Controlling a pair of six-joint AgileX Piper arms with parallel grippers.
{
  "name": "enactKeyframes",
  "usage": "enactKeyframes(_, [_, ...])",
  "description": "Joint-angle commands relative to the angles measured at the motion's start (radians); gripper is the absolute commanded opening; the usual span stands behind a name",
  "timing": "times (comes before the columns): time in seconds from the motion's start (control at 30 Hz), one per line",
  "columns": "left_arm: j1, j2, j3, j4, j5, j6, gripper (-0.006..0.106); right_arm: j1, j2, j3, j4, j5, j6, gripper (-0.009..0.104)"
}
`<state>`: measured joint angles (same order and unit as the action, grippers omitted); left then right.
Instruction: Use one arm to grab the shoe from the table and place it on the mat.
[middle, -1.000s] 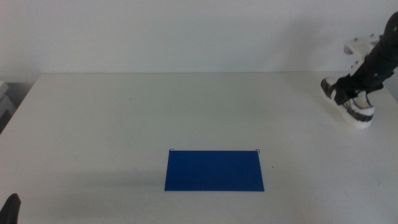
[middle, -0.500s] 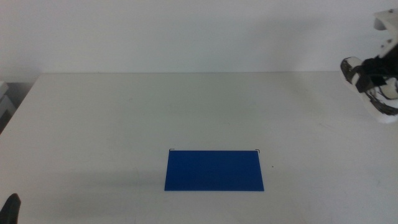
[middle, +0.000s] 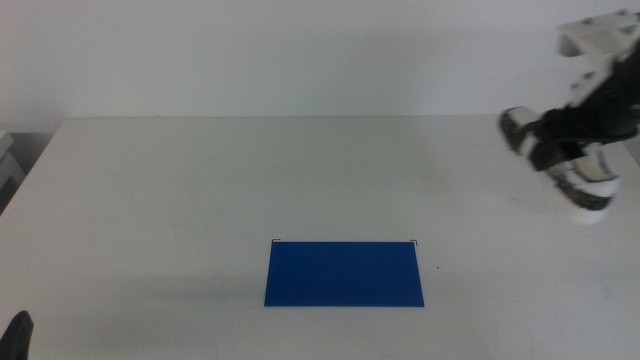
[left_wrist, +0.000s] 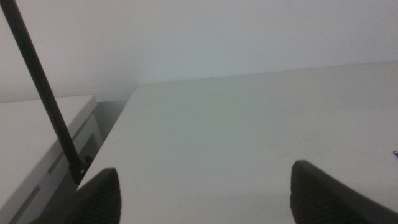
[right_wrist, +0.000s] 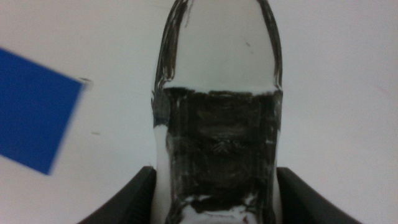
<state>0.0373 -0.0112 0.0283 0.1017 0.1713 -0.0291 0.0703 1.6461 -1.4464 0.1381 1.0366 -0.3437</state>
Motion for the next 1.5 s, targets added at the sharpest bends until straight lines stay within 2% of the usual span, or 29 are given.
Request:
enactKeyframes(0.0, [-0.007,-0.026,0.003,-0.010,-0.078,-0.003,0.093,0.057,-0.048,-0.022,0.004,-0.031,0.037,-0.001])
enactKeyframes(0.27, [-0.007,-0.026,0.003,-0.010,-0.078,-0.003,0.093,0.255,0.001,-0.038,-0.014,-0.070,0.099,-0.001])
enactKeyframes(0.43, [-0.007,-0.026,0.003,-0.010,-0.078,-0.003,0.093,0.368,0.086,-0.125,-0.032,-0.042,0.148,-0.001])
enactKeyframes(0.87, [-0.007,-0.026,0.003,-0.010,-0.078,-0.003,0.093,0.552,0.287,-0.327,-0.058,-0.004,0.130,-0.001])
enactKeyframes(1.07, [-0.007,-0.026,0.003,-0.010,-0.078,-0.003,0.093,0.569,0.301,-0.327,-0.058,-0.008,0.005,-0.001])
enactKeyframes(1.2, [-0.007,-0.026,0.003,-0.010,-0.078,-0.003,0.093,0.569,0.302,-0.327,-0.058,-0.006,-0.137,-0.001])
enactKeyframes(1.3, [-0.007,-0.026,0.003,-0.010,-0.078,-0.003,0.093,0.568,0.302,-0.327,-0.065,-0.006,-0.275,-0.001])
enactKeyframes(1.47, [-0.007,-0.026,0.003,-0.010,-0.078,-0.003,0.093,0.568,0.302,-0.326,-0.059,0.003,-0.600,-0.001])
